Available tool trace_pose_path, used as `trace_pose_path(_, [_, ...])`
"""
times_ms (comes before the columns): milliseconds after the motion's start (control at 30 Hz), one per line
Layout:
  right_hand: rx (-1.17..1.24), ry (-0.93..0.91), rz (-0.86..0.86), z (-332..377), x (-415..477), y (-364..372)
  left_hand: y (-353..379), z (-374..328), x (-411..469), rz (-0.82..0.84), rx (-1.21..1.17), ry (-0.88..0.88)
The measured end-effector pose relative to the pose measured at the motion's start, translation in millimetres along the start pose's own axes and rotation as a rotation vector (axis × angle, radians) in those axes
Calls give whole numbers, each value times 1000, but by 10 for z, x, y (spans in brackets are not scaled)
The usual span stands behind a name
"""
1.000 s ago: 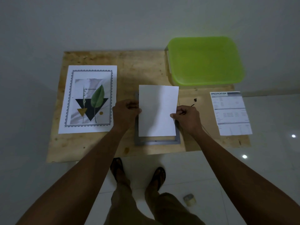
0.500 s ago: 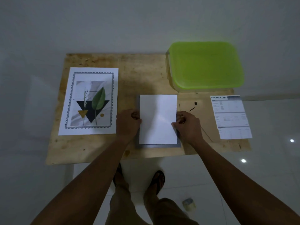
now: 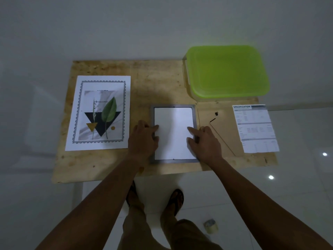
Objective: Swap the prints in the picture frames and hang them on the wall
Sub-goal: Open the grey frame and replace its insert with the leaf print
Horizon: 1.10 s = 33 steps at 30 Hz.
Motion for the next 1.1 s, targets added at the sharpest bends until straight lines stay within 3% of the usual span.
trace_pose_path(233, [-50,27,-18,-25,-17,44,-18,-74,-43,2,50,10])
trace_pose_path(333, [-52,13,-22,-29,-8,57,14,-86,-66,-26,-34,-25])
trace_pose_path(433, [-12,16,-125,-69,8,2,64,-113,-126,-75,-114,-66])
trace_pose_path(533, [-21,120,-271,-182,76,-167,101,-166,-174,-115,-195,-128])
trace_pose_path(633, [-111,205,-313,-319,152,-332,112,-221,-176,-142,-190,-163])
trace_pose_path(800, [-135,287,-277,-492,259,-433,93,-265,-160,-163,-201,-208])
trace_pose_path(900, [-127,226,-276,-502,303,-466,111,-253,-167,-185,-186,-241])
trace_pose_path(1100, [24,243,-177,-524,358,-637,129,-174,-228,-266,-291,-338])
Point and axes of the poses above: each hand's wrist, its own x-axis towards the middle knuckle, its own y-axis out of the palm, z = x × y, the point moved 3 cm from there along x, towards the middle knuckle, and after that the axes turned 15 degrees about y, right-handed, at the moved point
